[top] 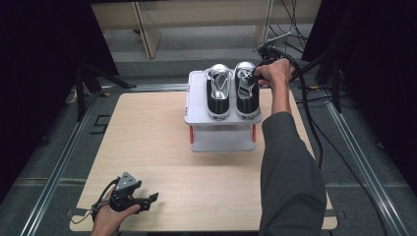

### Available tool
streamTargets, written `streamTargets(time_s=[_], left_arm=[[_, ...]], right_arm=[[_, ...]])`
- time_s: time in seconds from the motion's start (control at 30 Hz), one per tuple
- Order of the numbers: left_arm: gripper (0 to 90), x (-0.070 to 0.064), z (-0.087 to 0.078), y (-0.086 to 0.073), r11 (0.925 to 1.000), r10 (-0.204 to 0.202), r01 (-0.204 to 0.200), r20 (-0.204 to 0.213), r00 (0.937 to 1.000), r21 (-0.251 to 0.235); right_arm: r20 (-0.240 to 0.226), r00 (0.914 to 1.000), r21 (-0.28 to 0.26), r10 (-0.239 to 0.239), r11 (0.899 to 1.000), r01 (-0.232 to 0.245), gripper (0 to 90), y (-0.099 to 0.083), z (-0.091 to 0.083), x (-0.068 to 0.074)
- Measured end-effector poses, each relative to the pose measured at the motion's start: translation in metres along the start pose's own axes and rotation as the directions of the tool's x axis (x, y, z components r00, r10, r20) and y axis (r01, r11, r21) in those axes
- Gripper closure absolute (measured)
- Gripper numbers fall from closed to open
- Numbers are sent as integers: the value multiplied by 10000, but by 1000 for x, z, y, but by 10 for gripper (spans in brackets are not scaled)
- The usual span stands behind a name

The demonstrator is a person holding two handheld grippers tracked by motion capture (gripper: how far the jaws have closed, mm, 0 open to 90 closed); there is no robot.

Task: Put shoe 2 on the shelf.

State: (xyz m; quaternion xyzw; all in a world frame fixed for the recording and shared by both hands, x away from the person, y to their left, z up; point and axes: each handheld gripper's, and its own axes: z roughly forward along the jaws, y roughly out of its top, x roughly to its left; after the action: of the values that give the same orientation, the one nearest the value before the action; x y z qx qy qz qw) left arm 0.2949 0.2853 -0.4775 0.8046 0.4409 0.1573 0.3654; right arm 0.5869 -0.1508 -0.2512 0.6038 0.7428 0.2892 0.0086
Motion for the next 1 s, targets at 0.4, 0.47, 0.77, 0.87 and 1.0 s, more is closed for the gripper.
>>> streamTargets(time_s=[0.4, 0.47, 0.77, 0.87, 1.0], left_arm=[[184, 0, 2, 0, 9998, -192, 191, -140, 9997, -82], [184, -1, 1, 0, 9998, -174, 173, -140, 9997, -73], [184, 1, 0, 0, 9999, 85, -85, 2, 10000, -102], [184, 2, -1, 0, 9997, 220, -220, -27, 9998, 51], [184, 1, 0, 0, 10000, 93, -93, -17, 10000, -31]], right_arm=[[-524, 9983, 18, -261, 9997, 262, 823, 1, -8, 8], [-574, 9979, 49, -293, 9995, 296, 823, 1, -7, 10], [-160, 9995, 290, -280, 9992, 285, 792, -3, -2, 6], [-320, 9988, 132, -370, 9992, 374, 703, -3, -4, 5], [94, 9969, -147, -778, 9968, 779, 646, -2, -14, 10]])
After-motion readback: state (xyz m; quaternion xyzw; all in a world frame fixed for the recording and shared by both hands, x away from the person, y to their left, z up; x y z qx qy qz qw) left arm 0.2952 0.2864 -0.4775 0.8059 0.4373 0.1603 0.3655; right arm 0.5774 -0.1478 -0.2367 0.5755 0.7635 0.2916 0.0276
